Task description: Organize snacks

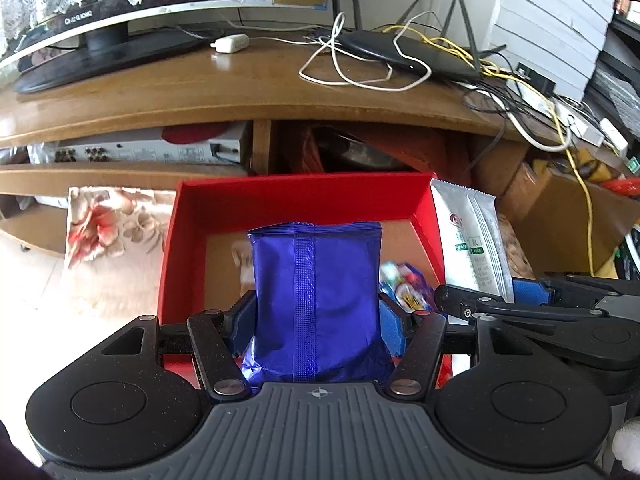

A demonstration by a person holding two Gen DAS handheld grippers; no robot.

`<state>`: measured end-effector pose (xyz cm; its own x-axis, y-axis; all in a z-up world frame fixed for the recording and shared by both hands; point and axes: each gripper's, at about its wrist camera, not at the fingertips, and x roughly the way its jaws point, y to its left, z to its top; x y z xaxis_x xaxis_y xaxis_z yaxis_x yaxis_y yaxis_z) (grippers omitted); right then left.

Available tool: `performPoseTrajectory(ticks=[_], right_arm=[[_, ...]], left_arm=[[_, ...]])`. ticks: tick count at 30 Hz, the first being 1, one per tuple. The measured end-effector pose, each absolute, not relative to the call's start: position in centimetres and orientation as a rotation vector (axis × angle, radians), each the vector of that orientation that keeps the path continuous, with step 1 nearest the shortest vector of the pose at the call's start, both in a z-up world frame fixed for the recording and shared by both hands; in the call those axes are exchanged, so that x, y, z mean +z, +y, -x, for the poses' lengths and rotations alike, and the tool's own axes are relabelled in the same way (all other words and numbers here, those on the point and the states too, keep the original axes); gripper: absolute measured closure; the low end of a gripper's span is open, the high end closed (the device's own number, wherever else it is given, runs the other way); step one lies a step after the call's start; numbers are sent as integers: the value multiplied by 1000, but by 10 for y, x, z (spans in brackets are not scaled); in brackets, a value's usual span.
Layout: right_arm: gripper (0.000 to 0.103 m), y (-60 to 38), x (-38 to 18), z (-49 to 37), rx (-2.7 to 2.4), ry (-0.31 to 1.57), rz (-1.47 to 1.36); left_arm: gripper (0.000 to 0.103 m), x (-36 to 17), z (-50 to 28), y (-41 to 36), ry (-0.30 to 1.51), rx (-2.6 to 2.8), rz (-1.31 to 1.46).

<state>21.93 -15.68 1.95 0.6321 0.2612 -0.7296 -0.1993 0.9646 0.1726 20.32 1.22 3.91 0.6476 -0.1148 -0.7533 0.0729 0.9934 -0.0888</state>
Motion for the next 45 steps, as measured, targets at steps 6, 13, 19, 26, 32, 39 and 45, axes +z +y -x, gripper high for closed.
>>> performPoseTrajectory(ticks=[6, 13, 19, 26, 32, 39, 45], right_arm=[[62, -154, 9, -253, 274, 861, -110], [62, -146, -13, -282, 279, 900, -96], [62, -141, -32, -294, 284, 935, -91], [61, -140, -42, -298, 283, 947, -77], [60, -140, -42, -297, 282, 944, -78], [58, -141, -37, -294, 285, 937, -87], [48, -147, -26, -289, 263, 907, -83]], left_arm=[[35, 32, -231, 14, 855, -89, 47], [35, 11, -255, 18, 893, -64, 53], [35, -6, -264, 22, 928, -49, 60], [34, -18, -268, 23, 962, -36, 61], [27, -17, -268, 27, 972, -17, 61], [22, -15, -266, 30, 975, -12, 78], [19, -6, -262, 30, 956, -19, 97]])
